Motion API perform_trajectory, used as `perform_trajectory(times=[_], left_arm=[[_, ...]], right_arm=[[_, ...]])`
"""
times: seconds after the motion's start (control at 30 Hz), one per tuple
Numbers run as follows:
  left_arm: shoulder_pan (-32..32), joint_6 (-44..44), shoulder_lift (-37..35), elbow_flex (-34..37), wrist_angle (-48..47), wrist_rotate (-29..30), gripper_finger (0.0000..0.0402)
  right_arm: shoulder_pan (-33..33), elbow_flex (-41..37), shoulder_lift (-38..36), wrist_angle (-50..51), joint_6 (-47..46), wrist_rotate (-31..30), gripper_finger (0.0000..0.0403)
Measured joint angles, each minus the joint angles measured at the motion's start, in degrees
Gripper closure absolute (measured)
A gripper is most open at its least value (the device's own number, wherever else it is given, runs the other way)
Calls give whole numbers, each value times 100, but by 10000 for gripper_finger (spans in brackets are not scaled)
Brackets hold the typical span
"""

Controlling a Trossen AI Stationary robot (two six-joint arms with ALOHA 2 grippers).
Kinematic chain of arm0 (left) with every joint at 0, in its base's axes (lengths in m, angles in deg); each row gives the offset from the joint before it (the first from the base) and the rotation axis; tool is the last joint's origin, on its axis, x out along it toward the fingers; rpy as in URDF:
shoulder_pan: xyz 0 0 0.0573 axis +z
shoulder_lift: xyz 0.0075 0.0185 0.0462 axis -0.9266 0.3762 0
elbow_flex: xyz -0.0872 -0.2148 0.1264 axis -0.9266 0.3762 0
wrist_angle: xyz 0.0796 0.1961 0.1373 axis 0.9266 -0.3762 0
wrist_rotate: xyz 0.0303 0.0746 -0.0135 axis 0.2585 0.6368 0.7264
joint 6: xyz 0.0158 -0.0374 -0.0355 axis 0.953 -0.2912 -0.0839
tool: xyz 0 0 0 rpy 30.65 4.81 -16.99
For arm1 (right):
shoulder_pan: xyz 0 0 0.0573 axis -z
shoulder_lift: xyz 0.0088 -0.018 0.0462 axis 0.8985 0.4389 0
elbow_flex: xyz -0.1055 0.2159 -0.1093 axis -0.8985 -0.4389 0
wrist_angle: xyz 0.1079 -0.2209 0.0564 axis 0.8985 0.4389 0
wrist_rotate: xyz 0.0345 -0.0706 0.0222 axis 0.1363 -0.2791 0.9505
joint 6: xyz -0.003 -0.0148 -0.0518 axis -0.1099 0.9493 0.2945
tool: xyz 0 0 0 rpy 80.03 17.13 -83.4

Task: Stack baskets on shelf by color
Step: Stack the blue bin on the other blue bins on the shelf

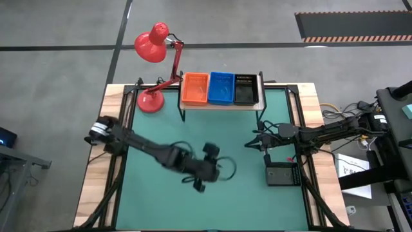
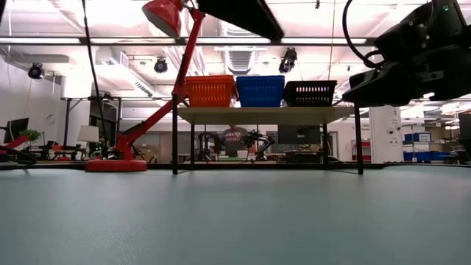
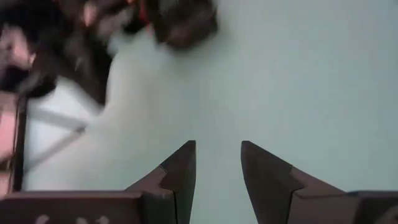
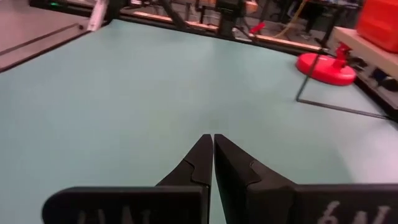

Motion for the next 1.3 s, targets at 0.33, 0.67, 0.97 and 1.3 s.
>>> perform_trajectory(times=[0.33, 0.67, 0.97, 1.3], left_arm=[[-132, 298, -1319, 2798, 4192, 192, 290], [-120, 578, -2874, 4488, 5583, 489, 290], [-90, 609, -3904, 5142, 5791, 516, 290], [-89, 855, -4589, 5303, 5768, 556, 290]], right_arm=[[-14, 1, 94, -1050, -201, -439, 394], [-11, 1488, 646, -483, 155, -1665, 394], [3, 3635, 1671, 2494, 281, -3253, 394], [388, 5052, 2560, 4127, 399, -3990, 394]])
